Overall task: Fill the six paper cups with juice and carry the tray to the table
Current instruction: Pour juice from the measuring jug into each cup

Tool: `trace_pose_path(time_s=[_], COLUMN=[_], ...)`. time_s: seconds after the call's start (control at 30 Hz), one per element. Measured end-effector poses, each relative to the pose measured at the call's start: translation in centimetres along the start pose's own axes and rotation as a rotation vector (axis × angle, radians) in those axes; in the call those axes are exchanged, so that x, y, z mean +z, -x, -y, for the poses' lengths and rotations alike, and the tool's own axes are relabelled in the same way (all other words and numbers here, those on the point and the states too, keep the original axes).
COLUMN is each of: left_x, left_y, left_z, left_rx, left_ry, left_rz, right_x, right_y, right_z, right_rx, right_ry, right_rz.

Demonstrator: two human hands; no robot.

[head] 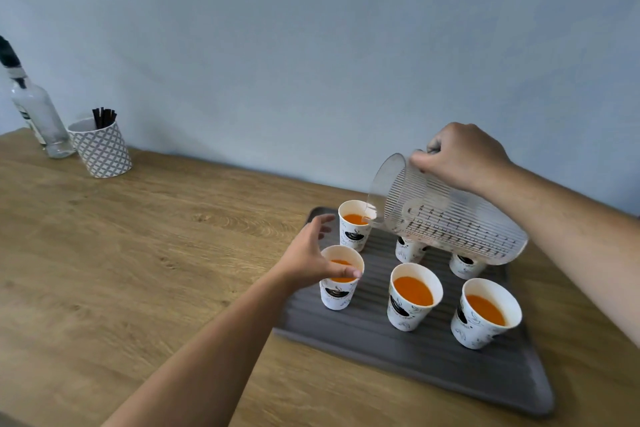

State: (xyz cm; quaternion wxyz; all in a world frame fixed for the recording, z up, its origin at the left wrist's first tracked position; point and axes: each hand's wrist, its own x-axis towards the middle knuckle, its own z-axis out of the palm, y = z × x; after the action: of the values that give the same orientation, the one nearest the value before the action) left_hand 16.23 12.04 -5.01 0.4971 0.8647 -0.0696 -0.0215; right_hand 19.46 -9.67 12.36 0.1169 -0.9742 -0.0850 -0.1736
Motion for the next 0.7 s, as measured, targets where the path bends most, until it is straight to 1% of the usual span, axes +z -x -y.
trace_pose_path(time_s=[0.1,0.17,0.3,0.47,0.7], left_x=[-0.6,-0.7,-0.3,0.7,2.0], left_y=[-2.0,-3.3,-6.2,-8.8,-10.4], left_z=[-1.2,-1.5,-1.3,-0.7,0.6], left_rx=[0.038,0.031,0.010,-0.028,-0.029], left_ry=[-0.067,-0.134,-0.220,-0.226,-0.207], left_rz=[-0.046,-0.063,-0.037,0.022,-0.012], right_x=[-0.2,0.0,1.2,2.7,4.3], right_y=[-1.3,-2.0,-3.4,-4.9,-6.0], right_z=[-0.4,-0.4,-0.2,0.3,0.5], right_rx=[0.017,0.010,-0.029,-0.082,-0.128], right_ry=[0.028,0.056,0.123,0.187,0.246], right_rz=[-0.028,-0.035,-0.023,0.009,0.022])
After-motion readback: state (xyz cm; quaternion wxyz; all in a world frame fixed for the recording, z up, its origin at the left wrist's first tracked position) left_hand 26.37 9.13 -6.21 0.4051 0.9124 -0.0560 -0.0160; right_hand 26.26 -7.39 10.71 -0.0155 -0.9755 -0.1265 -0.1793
